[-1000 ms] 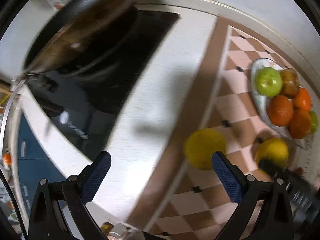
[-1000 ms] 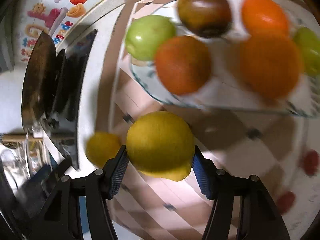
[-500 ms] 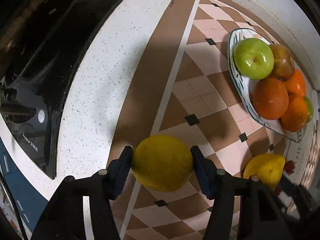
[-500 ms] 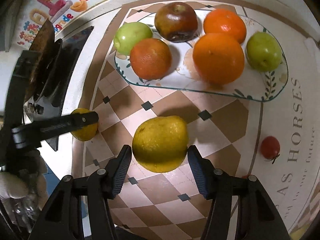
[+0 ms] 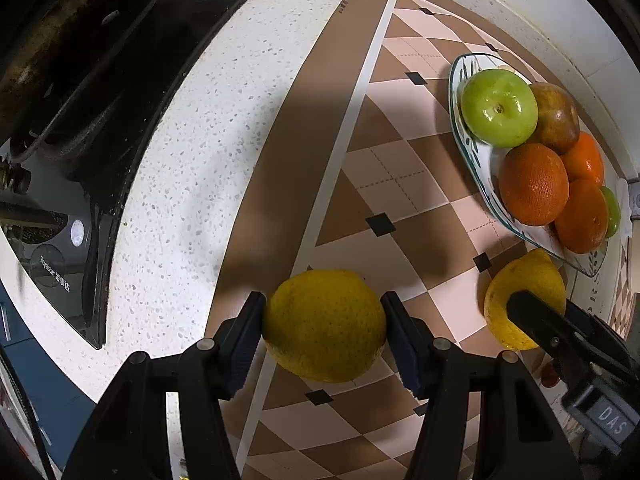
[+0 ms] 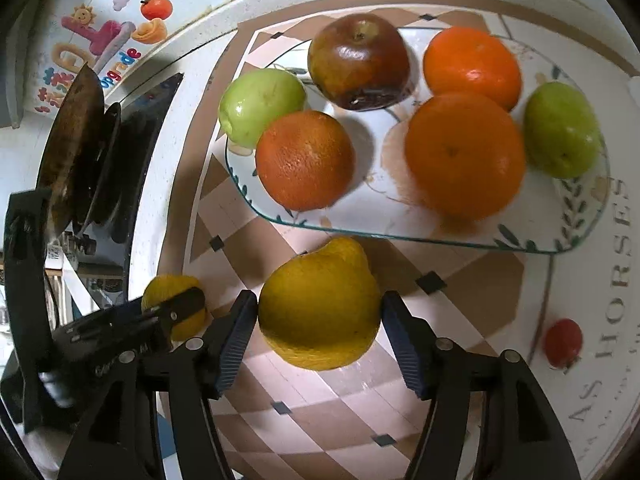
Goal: Organize fruits
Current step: 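Carry both lemons onto the plate and open both tools to release them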
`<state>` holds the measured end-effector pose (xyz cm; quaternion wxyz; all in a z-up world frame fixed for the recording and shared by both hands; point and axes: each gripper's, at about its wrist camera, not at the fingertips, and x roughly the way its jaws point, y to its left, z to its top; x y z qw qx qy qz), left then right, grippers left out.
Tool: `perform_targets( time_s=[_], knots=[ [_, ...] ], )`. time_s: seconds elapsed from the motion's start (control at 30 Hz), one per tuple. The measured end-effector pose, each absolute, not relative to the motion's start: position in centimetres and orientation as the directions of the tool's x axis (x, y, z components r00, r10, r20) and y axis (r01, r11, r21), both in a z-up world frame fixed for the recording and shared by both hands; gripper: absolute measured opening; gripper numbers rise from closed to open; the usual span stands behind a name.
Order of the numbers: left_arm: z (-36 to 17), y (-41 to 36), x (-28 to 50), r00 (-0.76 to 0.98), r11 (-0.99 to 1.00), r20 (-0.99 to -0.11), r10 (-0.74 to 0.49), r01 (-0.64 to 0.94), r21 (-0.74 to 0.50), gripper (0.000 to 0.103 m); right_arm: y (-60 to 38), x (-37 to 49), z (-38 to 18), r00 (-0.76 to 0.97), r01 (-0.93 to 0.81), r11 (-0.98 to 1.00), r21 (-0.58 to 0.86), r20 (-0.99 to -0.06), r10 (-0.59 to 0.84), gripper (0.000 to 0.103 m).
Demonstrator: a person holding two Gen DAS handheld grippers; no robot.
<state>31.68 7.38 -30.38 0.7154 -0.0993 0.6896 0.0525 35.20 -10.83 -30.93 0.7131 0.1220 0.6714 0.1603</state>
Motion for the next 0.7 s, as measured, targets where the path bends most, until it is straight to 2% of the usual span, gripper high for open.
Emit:
perform_targets(
  time_s=[0.17,0.3,0.5,0.7],
  knots=[
    [-30.2,7.7,31.5,0.042,0.973,-0.996,-0.077,-0.216,-0.085,0.056,-10.3,34.6,-30.6,0.056,-0.101,0.925,0.365,-0.927,0.372,0.067],
    [-28.9,7.1,31.7,0.055,0.97,-0.992,-0.116,-0.208,-0.125,0.056,-11.9,33.9,-30.6,0.046,-0.021,0.893,0.449,-0.892,0.45,0.066],
    [-22.7,5.1,33.9,0.165,0.963,-0.966,-0.198,-0.153,-0.223,0.056,-17.2,33.4,-27.5,0.137,0.097,0.825,0.556,-0.829,0.543,0.066],
    [-18.0,2.7,39.2,0.237,0.963,-0.941,-0.24,-0.06,-0.261,0.056,-23.2,35.4,-23.9,0.282,0.16,0.81,0.564,-0.812,0.51,0.066]
  ],
)
